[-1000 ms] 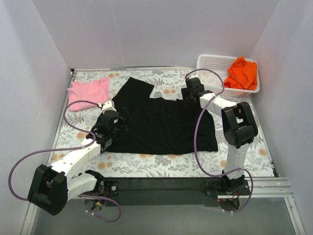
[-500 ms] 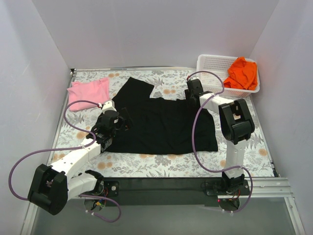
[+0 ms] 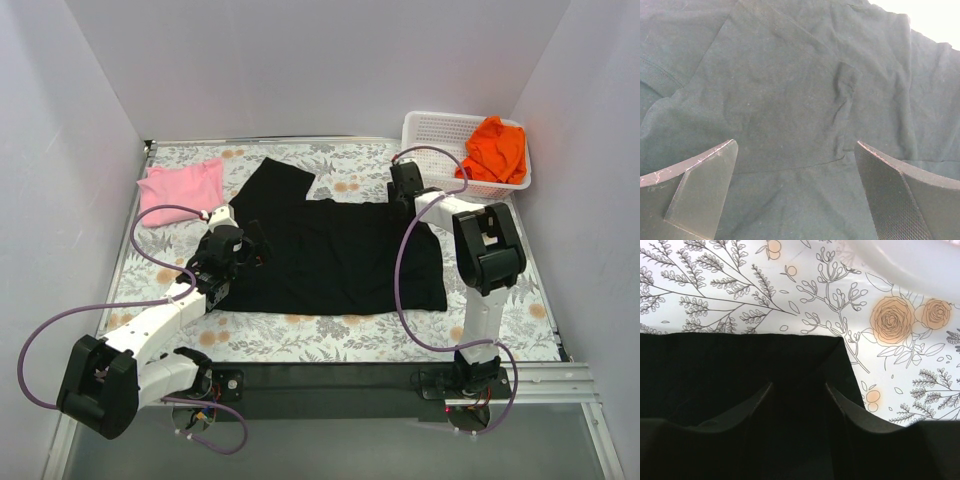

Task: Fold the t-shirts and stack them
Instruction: Fold the tshirt

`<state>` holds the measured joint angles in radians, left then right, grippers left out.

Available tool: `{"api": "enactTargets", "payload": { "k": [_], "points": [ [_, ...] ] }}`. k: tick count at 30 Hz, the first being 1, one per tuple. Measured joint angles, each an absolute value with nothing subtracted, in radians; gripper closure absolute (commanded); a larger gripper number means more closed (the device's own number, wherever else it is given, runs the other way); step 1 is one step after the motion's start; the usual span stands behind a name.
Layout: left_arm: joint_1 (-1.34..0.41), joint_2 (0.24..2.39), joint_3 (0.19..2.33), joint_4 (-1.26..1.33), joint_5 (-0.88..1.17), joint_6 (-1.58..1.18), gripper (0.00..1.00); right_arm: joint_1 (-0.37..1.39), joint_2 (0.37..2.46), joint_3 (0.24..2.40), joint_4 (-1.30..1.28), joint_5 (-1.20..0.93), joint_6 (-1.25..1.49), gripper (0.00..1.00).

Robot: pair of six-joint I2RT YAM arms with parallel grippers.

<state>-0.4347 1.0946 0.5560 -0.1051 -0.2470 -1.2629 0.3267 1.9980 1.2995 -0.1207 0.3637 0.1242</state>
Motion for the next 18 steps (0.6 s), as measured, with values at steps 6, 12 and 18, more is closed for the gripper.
{"api": "enactTargets", "payload": {
  "k": [6,12,18],
  "points": [
    [-0.435,1.095,0.556,-0.105,-0.247,-1.263,0.04,0.32,1.98,1.275,-0.121,0.364,0.131,0.76],
    [-0.435,1.095,0.556,-0.105,-0.247,-1.263,0.04,0.318,1.952,1.245,-0.125,0.367,0.136,0.8],
    [-0.435,1.095,0.556,-0.105,-0.247,-1.263,0.04,0.307,1.91,1.227,-0.125,0.368,0.138,0.87]
  ]
}}
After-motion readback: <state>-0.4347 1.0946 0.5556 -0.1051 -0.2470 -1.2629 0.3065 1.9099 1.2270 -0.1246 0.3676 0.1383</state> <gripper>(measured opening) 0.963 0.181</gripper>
